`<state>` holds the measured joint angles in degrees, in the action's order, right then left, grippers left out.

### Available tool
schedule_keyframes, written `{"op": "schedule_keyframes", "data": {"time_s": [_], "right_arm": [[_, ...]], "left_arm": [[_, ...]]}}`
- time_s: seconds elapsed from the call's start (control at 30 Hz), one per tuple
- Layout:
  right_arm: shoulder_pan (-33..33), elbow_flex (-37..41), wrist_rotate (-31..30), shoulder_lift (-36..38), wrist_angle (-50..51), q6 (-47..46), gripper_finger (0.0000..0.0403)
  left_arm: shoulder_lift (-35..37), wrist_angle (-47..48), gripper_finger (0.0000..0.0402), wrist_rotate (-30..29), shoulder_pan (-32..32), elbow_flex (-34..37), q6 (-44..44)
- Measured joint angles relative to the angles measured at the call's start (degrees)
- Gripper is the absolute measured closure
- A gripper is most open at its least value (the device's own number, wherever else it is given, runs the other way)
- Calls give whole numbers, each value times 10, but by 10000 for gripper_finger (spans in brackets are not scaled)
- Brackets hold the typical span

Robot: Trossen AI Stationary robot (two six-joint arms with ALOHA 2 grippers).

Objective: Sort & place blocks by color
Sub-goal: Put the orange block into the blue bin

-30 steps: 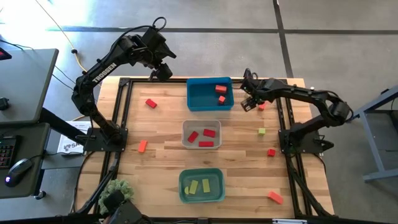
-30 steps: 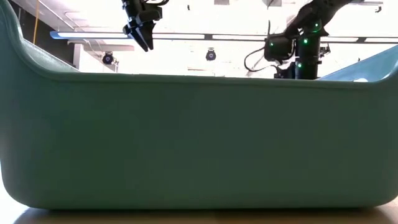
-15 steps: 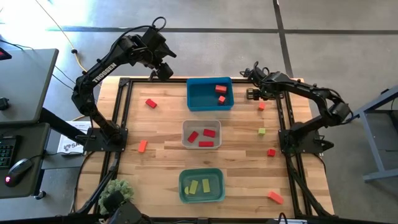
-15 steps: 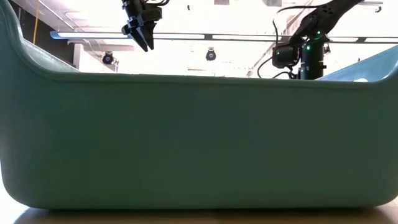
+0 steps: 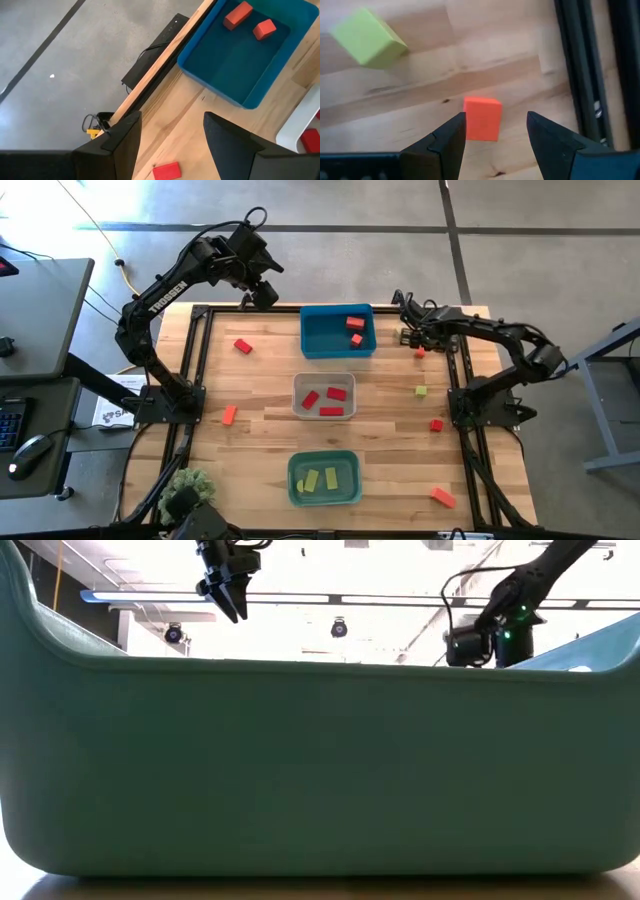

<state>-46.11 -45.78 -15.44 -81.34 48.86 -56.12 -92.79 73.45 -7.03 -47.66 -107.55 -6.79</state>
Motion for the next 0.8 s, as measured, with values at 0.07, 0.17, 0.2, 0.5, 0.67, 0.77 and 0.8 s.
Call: {"op": "schedule_keyframes", "data": {"time_s": [0.07,0.17,0.2,0.5,0.67,0.77,0.8], "right_arm": [[0,15,5,0,-19,-19,206],[0,32,21,0,-58,-26,206],[0,36,22,0,-68,-30,206],[-2,70,17,0,-116,-45,207],[-2,88,20,0,-140,-43,251],[-1,88,20,1,-147,-19,300],[-2,88,21,1,-152,-11,301]], "left_arm": [[0,0,197,0,0,0,-13],[0,0,197,0,0,0,-18],[0,0,197,0,0,0,-18],[0,0,197,0,0,0,-20],[0,0,197,0,0,0,-19],[0,0,197,0,0,0,-17],[0,0,197,0,0,0,-14]]}}
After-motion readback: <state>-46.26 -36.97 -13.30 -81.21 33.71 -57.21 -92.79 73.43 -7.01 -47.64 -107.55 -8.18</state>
